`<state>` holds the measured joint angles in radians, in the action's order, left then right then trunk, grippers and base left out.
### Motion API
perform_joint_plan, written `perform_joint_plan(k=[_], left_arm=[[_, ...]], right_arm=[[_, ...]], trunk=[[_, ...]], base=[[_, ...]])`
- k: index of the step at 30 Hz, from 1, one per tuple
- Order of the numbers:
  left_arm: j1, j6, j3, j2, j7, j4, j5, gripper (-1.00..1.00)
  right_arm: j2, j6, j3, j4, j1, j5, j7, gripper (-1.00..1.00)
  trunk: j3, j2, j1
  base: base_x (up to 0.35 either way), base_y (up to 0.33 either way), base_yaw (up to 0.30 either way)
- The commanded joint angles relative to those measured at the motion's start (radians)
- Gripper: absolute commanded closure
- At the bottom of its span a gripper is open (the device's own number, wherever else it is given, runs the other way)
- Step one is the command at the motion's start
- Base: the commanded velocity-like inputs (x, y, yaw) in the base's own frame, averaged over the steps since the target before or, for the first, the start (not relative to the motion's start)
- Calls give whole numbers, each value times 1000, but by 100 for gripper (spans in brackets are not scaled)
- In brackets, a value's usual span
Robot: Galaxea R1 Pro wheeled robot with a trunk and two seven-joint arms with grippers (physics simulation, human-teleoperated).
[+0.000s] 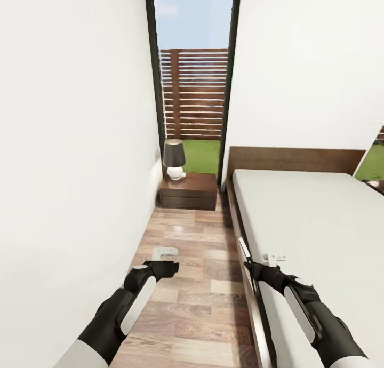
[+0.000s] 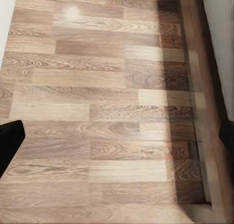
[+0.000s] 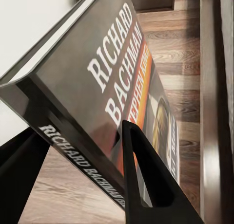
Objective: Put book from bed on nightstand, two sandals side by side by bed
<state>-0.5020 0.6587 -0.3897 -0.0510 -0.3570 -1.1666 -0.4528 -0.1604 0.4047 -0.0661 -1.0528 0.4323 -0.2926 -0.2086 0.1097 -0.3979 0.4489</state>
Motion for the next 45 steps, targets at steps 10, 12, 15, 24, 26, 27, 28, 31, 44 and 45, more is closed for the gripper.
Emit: perform_joint_plan(k=[10,12,15,24,26,27,28,31,44,45], left_arm=[[-1,1,-1,0,-10,-2,-11,-100],[-1,1,-1,0,-11,-2,-11,-100],[-1,1,-2,0,-11,-2,-11,-100],[0,0,-12,0,-12,-3,-10,-100],[0,0,-13,0,-12,-3,-9,-100],[0,-1,-13,0,-13,-3,-9,-100],[-1,-1,-14,0,-13,-4,-9,-100],[-1,-2,-14,0,-13,-5,-9,-100],[0,-1,-26,0,-14,-5,-9,-100],[0,-1,-26,0,-14,-5,-9,-100]], right_arm=[[-2,5,-1,-1,1,-7,0,100],[-2,5,-1,-1,2,-7,0,100],[-2,5,-1,-1,1,-7,0,100],[-2,5,0,-1,1,-7,0,100],[-2,5,0,-1,1,-7,0,100],[-2,5,0,-1,1,-7,0,100],[-2,5,0,-1,1,-7,0,100],[-2,5,0,-1,1,-7,0,100],[-2,5,0,-2,2,-7,0,100],[-2,5,0,-2,2,-7,0,100]], trunk=[[1,-2,1],[1,-2,1],[1,-2,1],[1,-2,1],[1,-2,1],[1,-2,1],[1,-2,1],[1,-2,1],[1,-2,1],[1,-2,1]], base=[[301,64,-78],[321,24,-6],[325,11,-3],[289,47,-1],[101,43,0],[58,24,0],[46,19,0],[132,10,0],[312,1,0],[333,0,0]])
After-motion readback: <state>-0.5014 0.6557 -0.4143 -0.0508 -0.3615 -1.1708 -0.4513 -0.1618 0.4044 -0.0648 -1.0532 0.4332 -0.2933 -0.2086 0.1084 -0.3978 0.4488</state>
